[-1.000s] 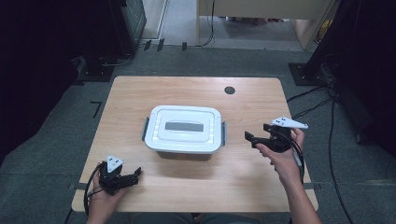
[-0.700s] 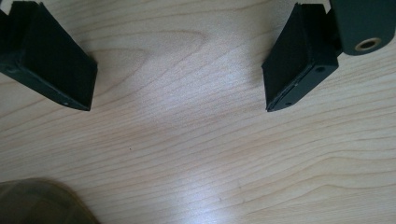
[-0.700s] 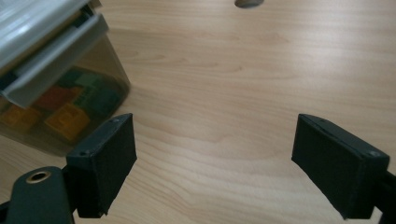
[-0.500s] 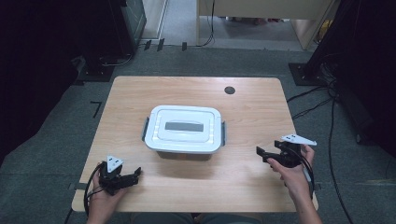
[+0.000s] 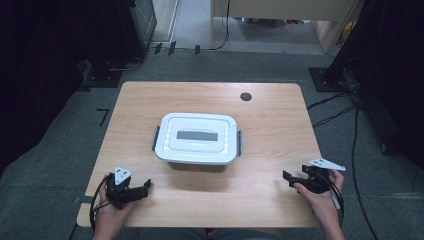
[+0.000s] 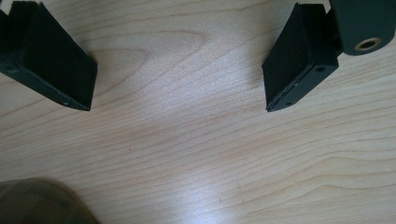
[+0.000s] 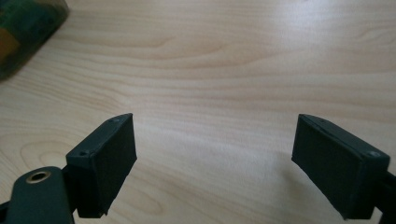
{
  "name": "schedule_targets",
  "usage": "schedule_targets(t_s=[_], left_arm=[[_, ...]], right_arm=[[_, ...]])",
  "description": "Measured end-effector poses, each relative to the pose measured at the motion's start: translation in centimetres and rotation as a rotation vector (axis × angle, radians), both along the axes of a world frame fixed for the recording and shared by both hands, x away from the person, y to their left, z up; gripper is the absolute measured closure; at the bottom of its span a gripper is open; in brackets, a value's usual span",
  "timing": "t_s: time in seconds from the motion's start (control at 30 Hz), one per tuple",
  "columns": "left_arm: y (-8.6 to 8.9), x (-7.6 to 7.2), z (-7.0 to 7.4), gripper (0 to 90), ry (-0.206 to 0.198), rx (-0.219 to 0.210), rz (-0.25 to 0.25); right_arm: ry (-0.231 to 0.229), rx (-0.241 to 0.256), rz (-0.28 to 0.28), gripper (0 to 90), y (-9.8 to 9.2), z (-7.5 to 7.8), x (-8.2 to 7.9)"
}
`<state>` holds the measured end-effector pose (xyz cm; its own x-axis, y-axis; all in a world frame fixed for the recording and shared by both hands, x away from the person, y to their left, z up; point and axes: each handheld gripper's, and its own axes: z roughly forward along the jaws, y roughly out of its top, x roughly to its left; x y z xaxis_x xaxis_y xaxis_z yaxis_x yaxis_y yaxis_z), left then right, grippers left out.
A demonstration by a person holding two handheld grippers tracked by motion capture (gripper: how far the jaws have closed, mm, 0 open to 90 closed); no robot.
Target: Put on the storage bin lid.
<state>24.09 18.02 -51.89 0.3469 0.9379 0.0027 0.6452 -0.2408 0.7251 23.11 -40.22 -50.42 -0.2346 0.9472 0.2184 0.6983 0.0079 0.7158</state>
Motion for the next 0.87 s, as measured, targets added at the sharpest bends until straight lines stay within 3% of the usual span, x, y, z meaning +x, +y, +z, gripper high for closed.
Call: schedule_targets(t_s=[0.2,0.33,0.37,0.43,0.73,0.87], left_arm=[[0.0,0.0,0.0,10.0,0.0,0.0,0.002],[0.0,0.0,0.0,9.9,0.0,0.0,0.004],[0.0,0.0,0.0,9.8,0.0,0.0,0.005],[0.0,0.0,0.0,9.8,0.0,0.0,0.005],[0.0,0.0,0.0,9.8,0.0,0.0,0.006],[0.0,0.0,0.0,9.8,0.0,0.0,0.006]], right_arm=[[0.025,-0.04,-0.013,13.5,-0.2,-1.3,-0.8],[-0.02,-0.073,-0.029,13.8,0.2,-1.7,-1.3],[-0.038,-0.088,-0.034,13.9,0.4,-1.9,-1.4],[-0.041,-0.183,-0.038,13.6,1.2,-2.1,-1.5],[-0.039,-0.188,-0.063,13.2,1.6,-2.1,-1.4],[-0.028,-0.191,-0.089,7.7,1.7,-2.1,-1.3]])
